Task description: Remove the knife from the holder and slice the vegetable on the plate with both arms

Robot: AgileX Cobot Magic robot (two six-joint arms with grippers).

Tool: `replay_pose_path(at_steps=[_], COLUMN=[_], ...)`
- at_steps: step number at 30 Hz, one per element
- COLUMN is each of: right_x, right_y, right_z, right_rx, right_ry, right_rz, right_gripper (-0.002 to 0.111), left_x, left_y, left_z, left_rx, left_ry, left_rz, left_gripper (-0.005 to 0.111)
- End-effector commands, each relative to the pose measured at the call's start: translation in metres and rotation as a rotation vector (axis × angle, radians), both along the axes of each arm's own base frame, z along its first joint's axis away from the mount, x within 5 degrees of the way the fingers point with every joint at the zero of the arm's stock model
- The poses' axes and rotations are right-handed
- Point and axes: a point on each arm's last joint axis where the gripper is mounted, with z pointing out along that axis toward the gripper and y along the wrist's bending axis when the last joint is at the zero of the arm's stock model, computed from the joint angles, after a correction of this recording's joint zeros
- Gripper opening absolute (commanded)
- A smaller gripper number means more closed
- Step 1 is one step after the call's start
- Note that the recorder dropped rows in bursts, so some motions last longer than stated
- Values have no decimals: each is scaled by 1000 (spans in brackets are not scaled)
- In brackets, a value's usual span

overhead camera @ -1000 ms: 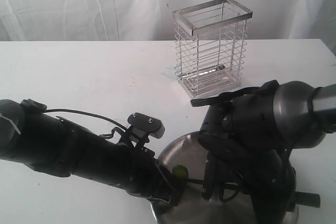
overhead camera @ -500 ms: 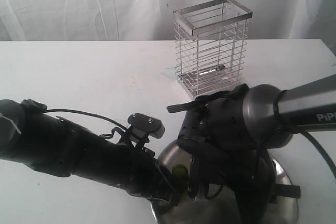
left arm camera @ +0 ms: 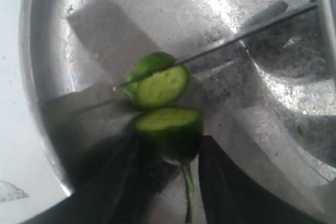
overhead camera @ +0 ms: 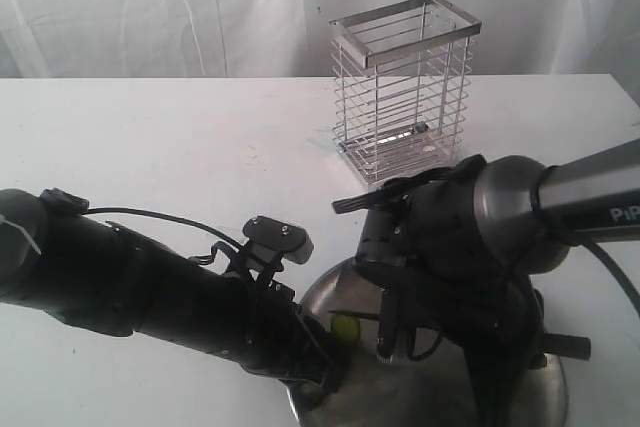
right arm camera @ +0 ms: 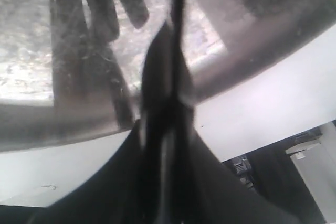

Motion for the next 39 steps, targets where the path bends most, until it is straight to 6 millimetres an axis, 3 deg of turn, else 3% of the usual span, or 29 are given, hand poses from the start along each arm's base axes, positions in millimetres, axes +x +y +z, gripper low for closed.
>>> replay_pose_path(at_steps=[1,8,18,26,31,39], right_x=[2,-11,-3,-6,-19,-31], right_y=[-6,4,1,-2,2,12], right_z=[0,-3,1,26,33,28], right_rx=[-7,33,1,85,181,224], right_ry=[-7,61,-42,-121,-56,31], right_rz=[-52,-58,-58,-111,-188,-218], right_gripper=[0,0,0,0,0,0], left_x=[-4,-4,-4,-4,-4,-4], left_y=[4,4,4,4,4,4], left_z=[-9,-9,-9,-9,-9,-9], left_rx=[28,30,27,27,27,23], left_ry=[26,27,28,28,28,32], left_rz=[1,5,3,3,3,3], left_gripper=[40,40,40,40,40,40])
